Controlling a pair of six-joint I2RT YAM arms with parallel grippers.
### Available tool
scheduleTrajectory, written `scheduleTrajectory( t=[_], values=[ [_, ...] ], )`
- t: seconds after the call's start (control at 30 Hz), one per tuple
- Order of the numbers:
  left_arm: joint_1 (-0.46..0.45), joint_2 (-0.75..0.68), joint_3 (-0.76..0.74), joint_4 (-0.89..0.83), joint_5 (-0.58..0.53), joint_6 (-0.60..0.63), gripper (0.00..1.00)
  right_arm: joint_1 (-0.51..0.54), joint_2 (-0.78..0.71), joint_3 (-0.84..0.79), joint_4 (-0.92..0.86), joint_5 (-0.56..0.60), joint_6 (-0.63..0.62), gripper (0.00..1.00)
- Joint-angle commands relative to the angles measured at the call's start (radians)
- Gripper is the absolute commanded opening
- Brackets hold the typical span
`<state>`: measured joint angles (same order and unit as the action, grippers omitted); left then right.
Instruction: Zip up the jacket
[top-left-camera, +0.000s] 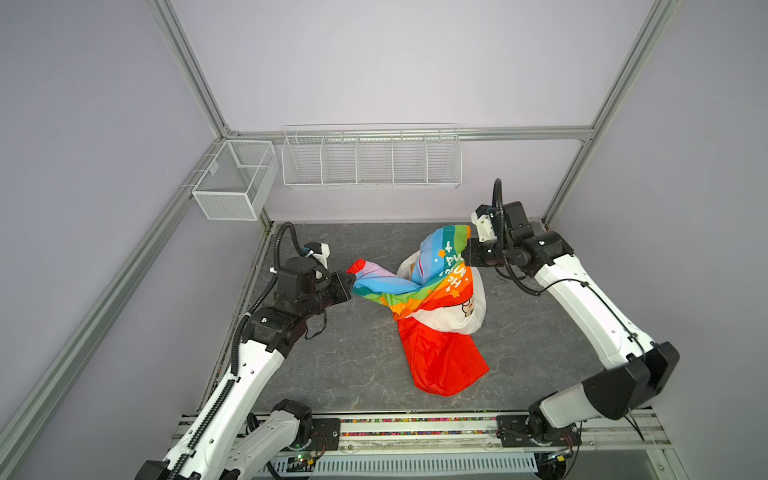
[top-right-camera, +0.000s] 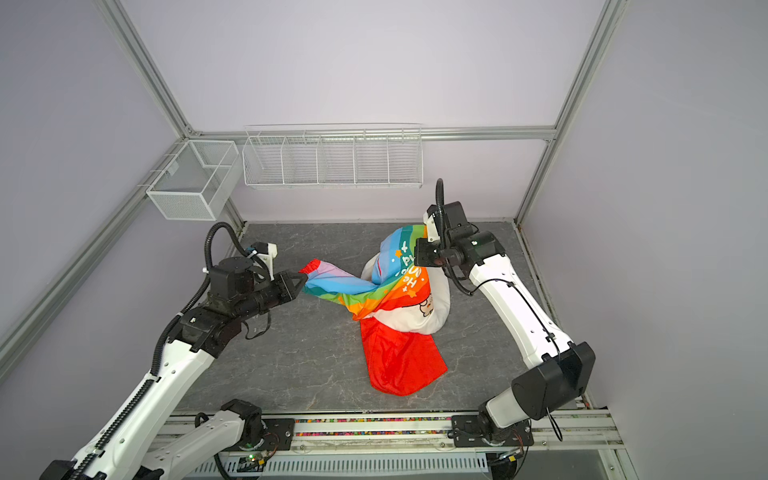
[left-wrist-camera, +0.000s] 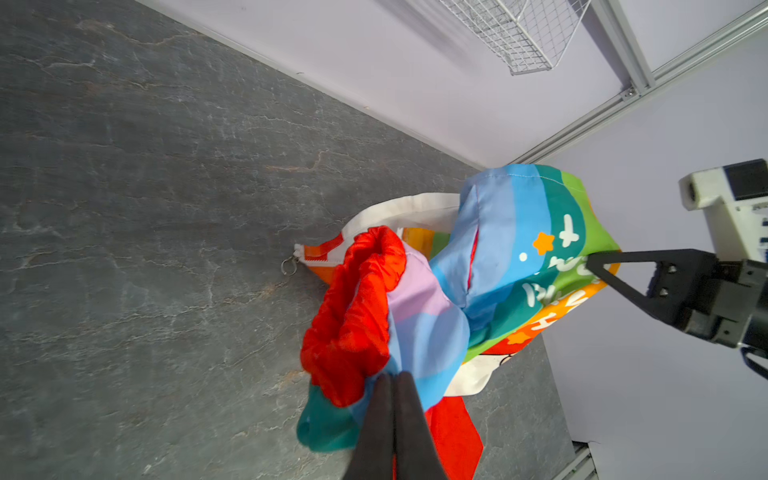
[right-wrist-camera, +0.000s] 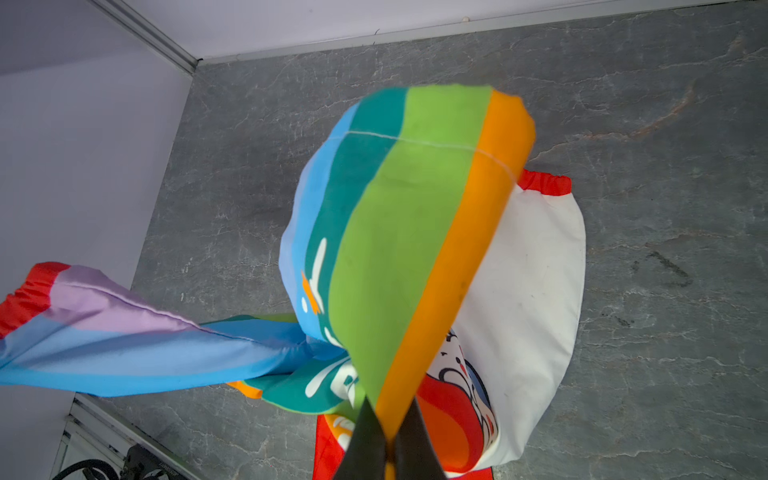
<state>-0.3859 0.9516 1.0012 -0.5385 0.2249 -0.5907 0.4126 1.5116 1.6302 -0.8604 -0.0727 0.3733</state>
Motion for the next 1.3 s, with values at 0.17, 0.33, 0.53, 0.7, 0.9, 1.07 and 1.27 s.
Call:
scheduleTrajectory(
  t=[0.17, 0.33, 0.53, 0.7, 0.9, 1.07, 1.27],
  values=[
    [0.006, -0.039, 0.078, -0.125, -0.084, 0.064, 0.0, -0.08, 0.101, 0.222, -0.019, -0.077, -0.014, 0.06],
    [0.006, -0.066, 0.085, -0.16, -0.122, 0.076, 0.0, -0.084, 0.186, 0.366, -0.048, -0.111, -0.017, 0.07],
    [0.006, -0.085, 0.068, -0.191, -0.189, 0.078, 0.0, -0.081, 0.238, 0.305, -0.031, -0.178, -0.001, 0.18],
    [0.005, -0.089, 0.078, -0.214, -0.232, 0.09, 0.0, -0.081, 0.19, 0.128, 0.032, -0.176, 0.01, 0.61],
    [0.005, -0.083, 0.126, -0.225, -0.251, 0.112, 0.0, -0.059, 0.05, -0.063, 0.093, -0.135, 0.002, 0.8],
    [0.006, -0.051, 0.172, -0.232, -0.279, 0.123, 0.0, 0.053, -0.036, -0.228, 0.107, -0.049, -0.011, 0.83],
    [0.007, 0.033, 0.227, -0.245, -0.364, 0.127, 0.0, 0.232, -0.065, -0.393, 0.121, 0.062, 0.014, 0.85]
  ],
)
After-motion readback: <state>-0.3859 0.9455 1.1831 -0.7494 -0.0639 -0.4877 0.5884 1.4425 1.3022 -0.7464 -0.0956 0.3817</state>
